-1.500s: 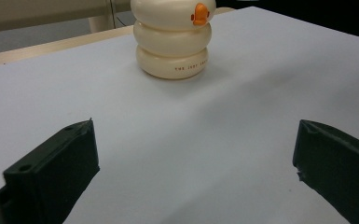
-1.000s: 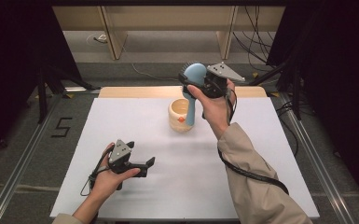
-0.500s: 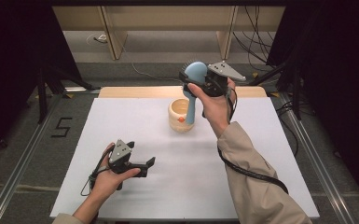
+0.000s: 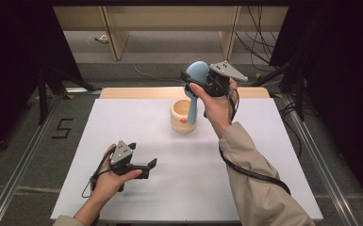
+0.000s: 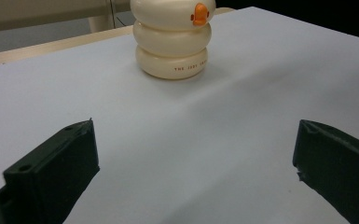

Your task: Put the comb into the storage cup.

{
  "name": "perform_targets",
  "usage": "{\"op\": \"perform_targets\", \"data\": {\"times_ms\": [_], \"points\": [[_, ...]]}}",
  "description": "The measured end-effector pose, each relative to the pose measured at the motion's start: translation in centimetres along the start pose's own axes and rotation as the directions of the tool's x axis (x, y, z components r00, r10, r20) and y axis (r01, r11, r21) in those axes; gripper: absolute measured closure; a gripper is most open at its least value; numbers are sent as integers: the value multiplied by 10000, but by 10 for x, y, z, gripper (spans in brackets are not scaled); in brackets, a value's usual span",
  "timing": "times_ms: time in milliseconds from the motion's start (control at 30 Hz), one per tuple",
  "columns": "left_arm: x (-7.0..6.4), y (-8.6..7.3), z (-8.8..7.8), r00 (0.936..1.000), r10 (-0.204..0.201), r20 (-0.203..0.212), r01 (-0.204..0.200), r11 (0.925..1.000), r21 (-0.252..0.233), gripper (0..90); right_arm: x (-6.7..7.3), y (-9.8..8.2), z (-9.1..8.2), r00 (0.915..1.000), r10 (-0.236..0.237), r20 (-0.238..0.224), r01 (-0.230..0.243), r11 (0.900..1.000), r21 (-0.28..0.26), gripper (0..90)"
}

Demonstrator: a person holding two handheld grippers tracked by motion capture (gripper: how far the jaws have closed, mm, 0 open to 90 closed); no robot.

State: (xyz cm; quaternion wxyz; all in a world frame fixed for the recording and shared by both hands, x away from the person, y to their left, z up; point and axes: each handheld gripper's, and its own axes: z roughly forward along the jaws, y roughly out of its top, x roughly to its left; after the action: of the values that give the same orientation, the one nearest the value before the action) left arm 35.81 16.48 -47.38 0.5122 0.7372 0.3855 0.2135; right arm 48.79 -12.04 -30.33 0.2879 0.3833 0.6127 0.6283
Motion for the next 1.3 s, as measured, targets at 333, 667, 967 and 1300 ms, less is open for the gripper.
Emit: {"op": "perform_targets", "data": {"times_ms": [333,667,967,1300], "points": [[0,0,0,10000,3,-11,-3,10000,-3,0,0,2,2,9999,-84,61,85,9999,-108,216],[0,0,0,10000,-16,-3,16,10000,2,0,-1,3,3,10000,-44,44,45,9998,-210,216],[1,0,0,10000,-28,-42,28,10000,-34,0,-1,4,6,9999,-110,15,110,9995,-310,216],[1,0,0,10000,-42,-47,41,10000,-45,0,0,6,9,9999,-131,27,132,9993,-356,216]]}}
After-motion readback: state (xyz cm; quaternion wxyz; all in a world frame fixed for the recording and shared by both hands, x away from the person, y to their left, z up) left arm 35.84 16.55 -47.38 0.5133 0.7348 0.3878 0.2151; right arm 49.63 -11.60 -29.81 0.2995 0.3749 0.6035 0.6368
